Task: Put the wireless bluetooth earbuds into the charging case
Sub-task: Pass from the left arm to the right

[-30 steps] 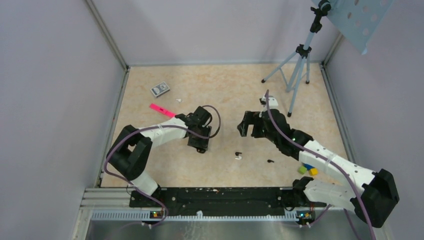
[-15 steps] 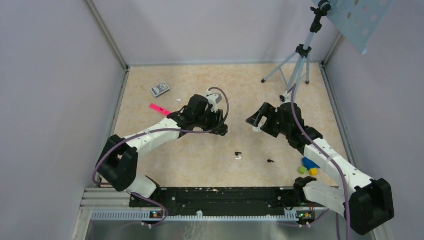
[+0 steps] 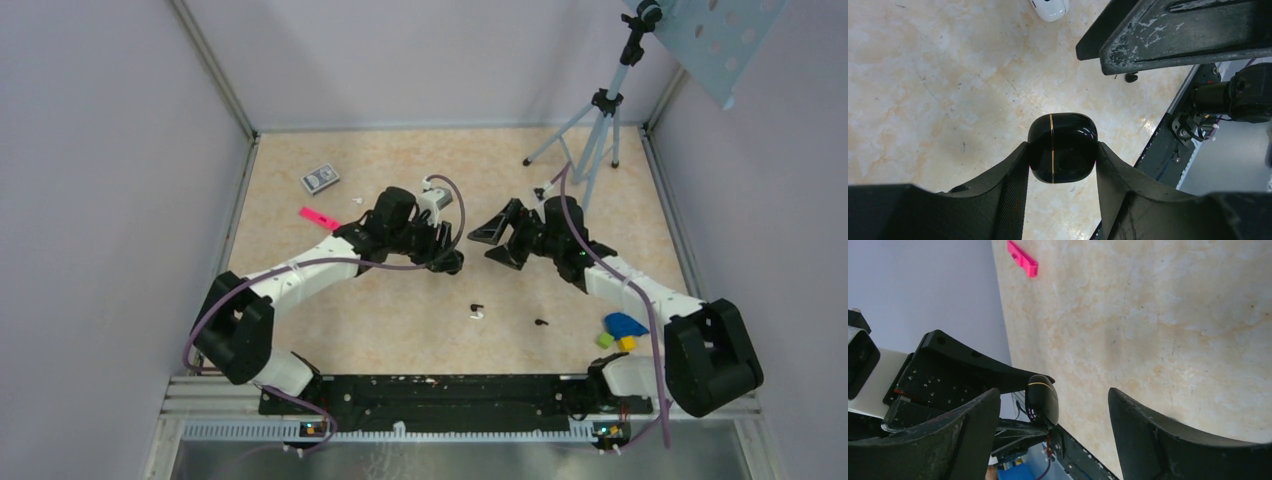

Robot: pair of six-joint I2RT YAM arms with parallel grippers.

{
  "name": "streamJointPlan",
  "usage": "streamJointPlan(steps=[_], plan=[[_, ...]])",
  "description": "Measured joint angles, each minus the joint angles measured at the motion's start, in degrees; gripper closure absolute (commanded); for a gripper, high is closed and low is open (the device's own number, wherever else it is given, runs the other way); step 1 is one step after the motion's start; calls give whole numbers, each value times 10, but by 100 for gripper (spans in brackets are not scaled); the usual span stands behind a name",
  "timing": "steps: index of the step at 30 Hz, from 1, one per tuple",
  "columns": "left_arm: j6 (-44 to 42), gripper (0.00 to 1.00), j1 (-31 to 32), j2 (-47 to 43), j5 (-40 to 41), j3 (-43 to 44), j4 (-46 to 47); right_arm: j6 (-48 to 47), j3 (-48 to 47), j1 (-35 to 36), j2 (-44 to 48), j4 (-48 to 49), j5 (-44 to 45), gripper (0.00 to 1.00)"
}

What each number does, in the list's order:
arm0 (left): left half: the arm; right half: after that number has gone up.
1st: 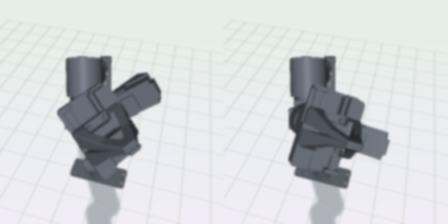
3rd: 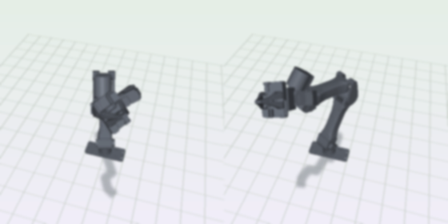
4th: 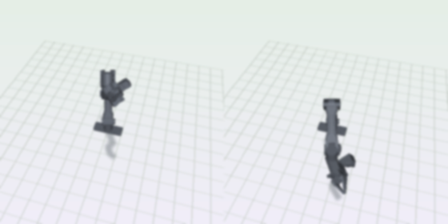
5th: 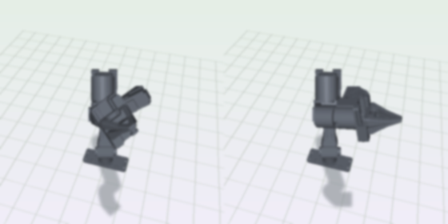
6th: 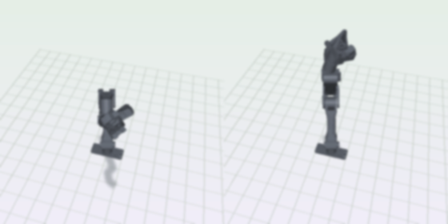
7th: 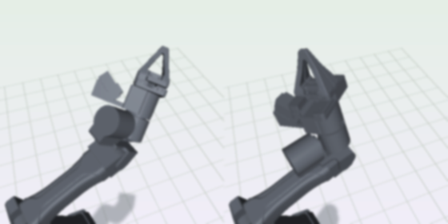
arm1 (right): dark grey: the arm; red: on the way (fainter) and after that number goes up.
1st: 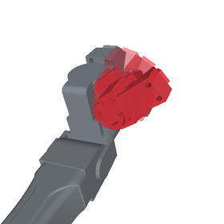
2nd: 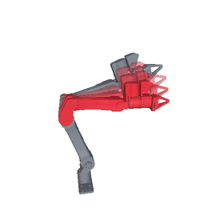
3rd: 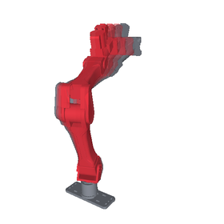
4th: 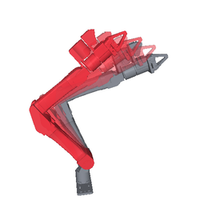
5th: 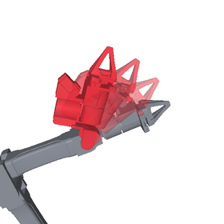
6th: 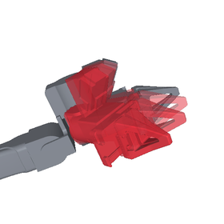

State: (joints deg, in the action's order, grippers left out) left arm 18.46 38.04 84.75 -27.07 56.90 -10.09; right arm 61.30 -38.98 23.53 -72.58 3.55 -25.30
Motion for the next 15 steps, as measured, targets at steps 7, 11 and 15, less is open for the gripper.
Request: streamJointPlan(steps=[7,11,15], plan=[[-30,57,0,-4,-22,12,-10,9,-1,14,-30,46,-35,33],[-44,56,0,-4,-30,27,-17,9,-6,38,-52,53,-53,35],[-52,55,0,-3,-35,30,-24,9,-12,60,-72,67,-67,50]])
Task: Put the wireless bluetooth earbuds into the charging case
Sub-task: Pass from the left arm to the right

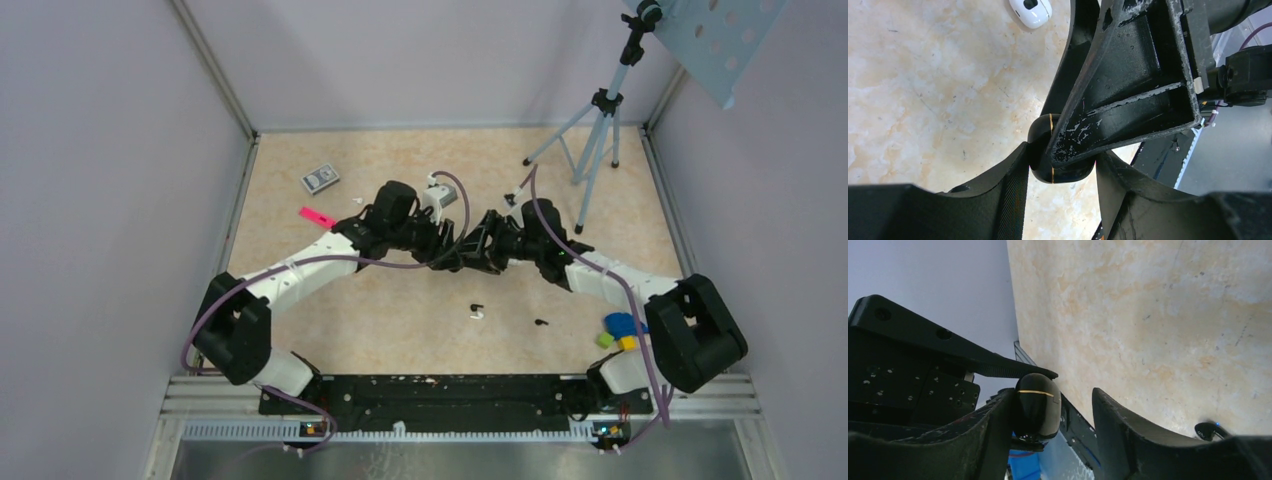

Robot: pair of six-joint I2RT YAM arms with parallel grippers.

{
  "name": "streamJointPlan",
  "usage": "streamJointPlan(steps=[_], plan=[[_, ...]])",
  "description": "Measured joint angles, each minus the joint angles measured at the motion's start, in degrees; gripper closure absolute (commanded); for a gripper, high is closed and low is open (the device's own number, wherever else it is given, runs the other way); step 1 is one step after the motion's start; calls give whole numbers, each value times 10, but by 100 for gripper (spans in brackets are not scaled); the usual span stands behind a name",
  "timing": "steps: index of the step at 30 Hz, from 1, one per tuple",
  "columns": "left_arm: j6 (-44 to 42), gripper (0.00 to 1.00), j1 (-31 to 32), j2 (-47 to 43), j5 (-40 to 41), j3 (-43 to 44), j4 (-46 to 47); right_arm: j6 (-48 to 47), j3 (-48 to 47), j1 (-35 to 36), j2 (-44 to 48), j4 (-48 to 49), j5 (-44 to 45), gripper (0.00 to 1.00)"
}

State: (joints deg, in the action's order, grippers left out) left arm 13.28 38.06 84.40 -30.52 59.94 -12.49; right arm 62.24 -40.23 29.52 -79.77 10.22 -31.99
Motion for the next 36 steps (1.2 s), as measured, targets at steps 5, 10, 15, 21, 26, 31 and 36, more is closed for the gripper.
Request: streamJointPlan(steps=[5,10,15,21,26,31,36], plan=[[-4,51,0,4,2,2,-12,12,0,8,-2,23,-9,88],[-5,5,0,5,6,6,-15,20,0,8,-2,29,-7,100],[0,1,0,5,-1,22,-30,29,2,7,4,41,-7,100],[-12,1,-1,4,-62,60,-97,6,20,-2,26,78,-21,100],[-9,1,-31,-30,-123,64,-147,-28,20,-28,43,93,-65,100],[55,1,-86,-136,-149,23,-91,-57,15,-48,55,110,-106,100],[125,1,-108,-201,-160,-34,-35,-74,-1,-49,56,132,-153,100]])
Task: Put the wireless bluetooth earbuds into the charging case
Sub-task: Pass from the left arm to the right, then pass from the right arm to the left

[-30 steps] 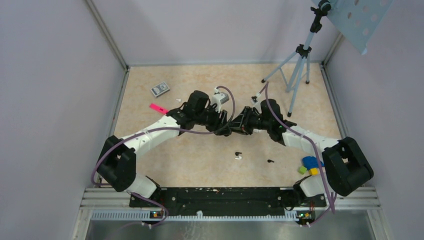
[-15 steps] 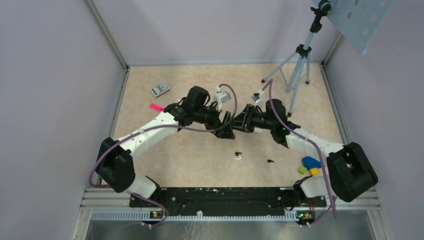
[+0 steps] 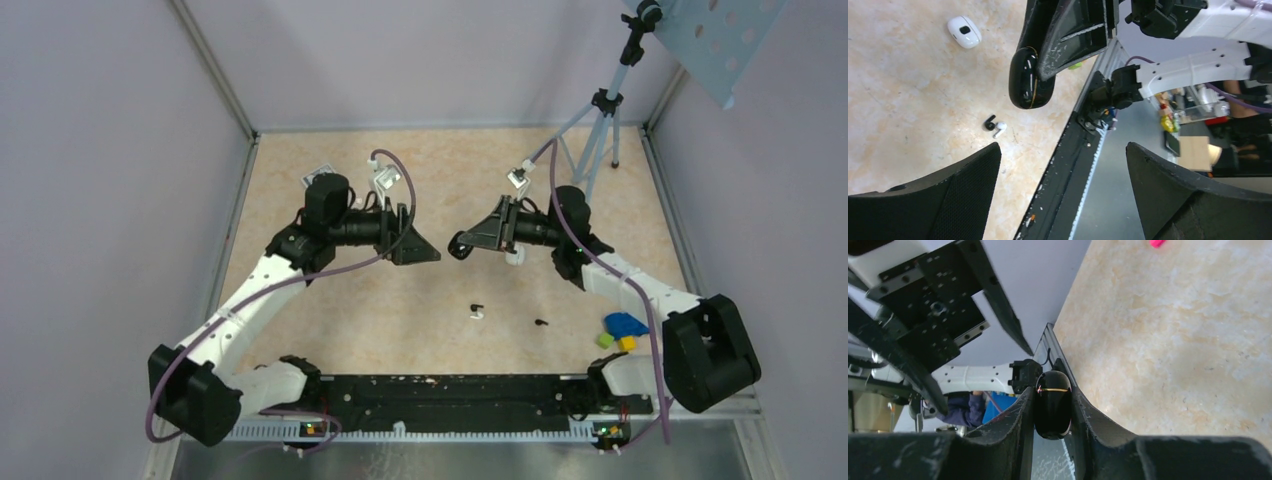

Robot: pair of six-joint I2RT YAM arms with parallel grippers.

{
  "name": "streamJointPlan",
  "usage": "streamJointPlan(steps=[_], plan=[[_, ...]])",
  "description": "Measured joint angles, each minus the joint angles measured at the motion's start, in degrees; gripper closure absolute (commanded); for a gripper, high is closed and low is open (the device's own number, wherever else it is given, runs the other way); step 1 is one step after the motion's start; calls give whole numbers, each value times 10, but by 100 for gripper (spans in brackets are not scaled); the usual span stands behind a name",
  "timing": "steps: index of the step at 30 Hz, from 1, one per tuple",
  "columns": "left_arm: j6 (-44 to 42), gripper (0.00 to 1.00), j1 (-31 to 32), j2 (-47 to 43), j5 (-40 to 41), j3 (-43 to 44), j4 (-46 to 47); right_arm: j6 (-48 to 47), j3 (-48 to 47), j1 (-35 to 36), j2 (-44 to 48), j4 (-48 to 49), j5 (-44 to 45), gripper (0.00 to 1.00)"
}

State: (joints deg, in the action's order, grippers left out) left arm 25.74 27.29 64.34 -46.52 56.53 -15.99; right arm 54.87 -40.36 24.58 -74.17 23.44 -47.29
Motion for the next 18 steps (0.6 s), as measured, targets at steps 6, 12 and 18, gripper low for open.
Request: streamJointPlan(steps=[6,12,18], plan=[[33,5,-38,56,-89,-5,38,-3,-6,0,3,36,-42,100],[94,18,-35,92,-150,-24,123,17,-6,0,3,88,-76,100],[185,27,-17,136,-184,-65,260,33,-6,0,3,116,-86,100]])
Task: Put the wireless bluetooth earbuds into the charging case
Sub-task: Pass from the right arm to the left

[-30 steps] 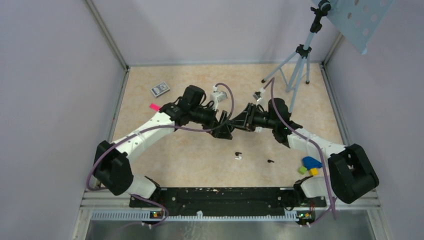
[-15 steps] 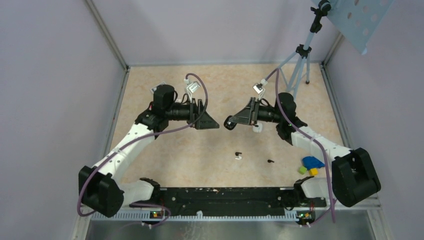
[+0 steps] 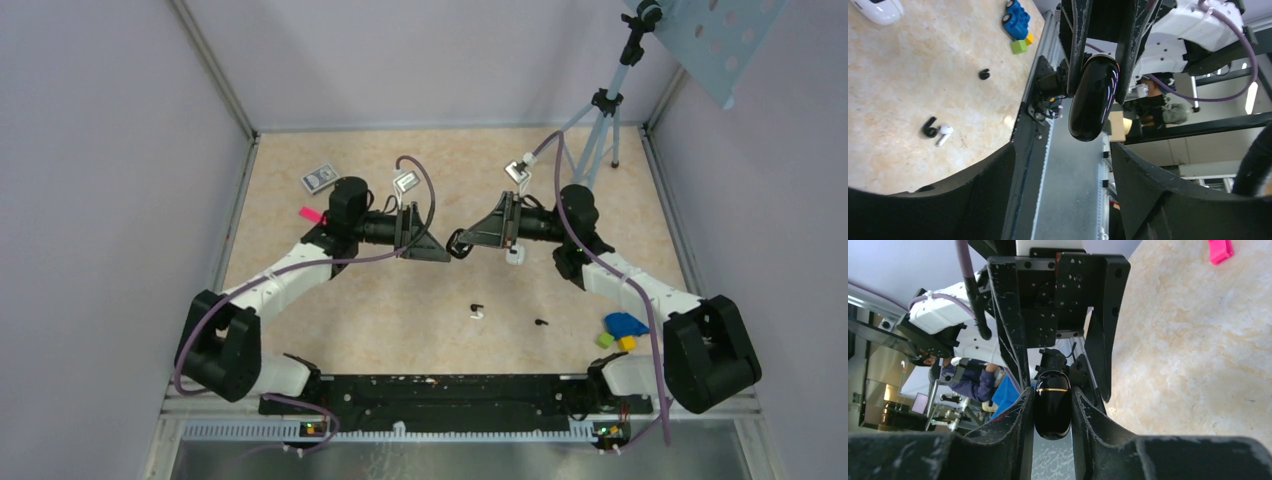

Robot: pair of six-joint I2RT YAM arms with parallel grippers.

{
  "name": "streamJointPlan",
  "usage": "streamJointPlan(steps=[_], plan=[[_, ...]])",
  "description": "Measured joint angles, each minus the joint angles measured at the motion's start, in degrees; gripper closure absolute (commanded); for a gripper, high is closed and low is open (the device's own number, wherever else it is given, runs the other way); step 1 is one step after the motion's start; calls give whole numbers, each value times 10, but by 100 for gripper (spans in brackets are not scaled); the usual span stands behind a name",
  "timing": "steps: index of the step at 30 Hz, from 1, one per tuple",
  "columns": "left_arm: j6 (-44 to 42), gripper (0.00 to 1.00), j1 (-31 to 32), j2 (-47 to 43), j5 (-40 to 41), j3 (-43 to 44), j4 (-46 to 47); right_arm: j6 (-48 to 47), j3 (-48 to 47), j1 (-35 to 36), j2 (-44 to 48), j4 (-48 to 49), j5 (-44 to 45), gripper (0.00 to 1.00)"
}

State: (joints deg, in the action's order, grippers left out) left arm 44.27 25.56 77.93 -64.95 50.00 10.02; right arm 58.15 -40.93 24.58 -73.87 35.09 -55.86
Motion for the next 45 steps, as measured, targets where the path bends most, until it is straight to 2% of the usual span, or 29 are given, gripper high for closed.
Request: streamJointPlan(steps=[3,7,11,16,20,25,27,29,30,31,33,35,41,45], plan=[[40,37,9,6,-3,-15,58,11,0,0,-2,21,0,100],[114,41,13,11,-7,-45,177,32,1,0,-14,57,-4,100],[161,43,13,24,-6,-55,239,45,4,0,-17,72,-6,100],[196,46,13,28,-7,-55,281,50,4,0,-17,75,-8,100],[212,57,17,38,-11,-49,301,50,5,0,-17,75,-8,100],[220,63,28,50,-12,-40,307,51,10,0,-17,75,-10,100],[221,70,29,52,-13,-40,307,50,11,0,-17,76,-10,100],[221,83,28,52,-13,-40,307,49,11,1,-17,75,-9,100],[221,93,28,52,-14,-40,307,49,11,1,-17,74,-10,96],[221,100,28,52,-14,-40,307,49,11,1,-17,73,-9,78],[220,100,28,52,-14,-40,303,39,10,1,-16,57,-8,48],[220,100,28,53,-15,-40,293,9,-2,1,-11,8,2,32],[201,100,26,47,-9,-31,255,-62,-12,1,27,-127,75,20],[204,100,20,34,10,-31,254,-54,1,2,66,-127,124,19]])
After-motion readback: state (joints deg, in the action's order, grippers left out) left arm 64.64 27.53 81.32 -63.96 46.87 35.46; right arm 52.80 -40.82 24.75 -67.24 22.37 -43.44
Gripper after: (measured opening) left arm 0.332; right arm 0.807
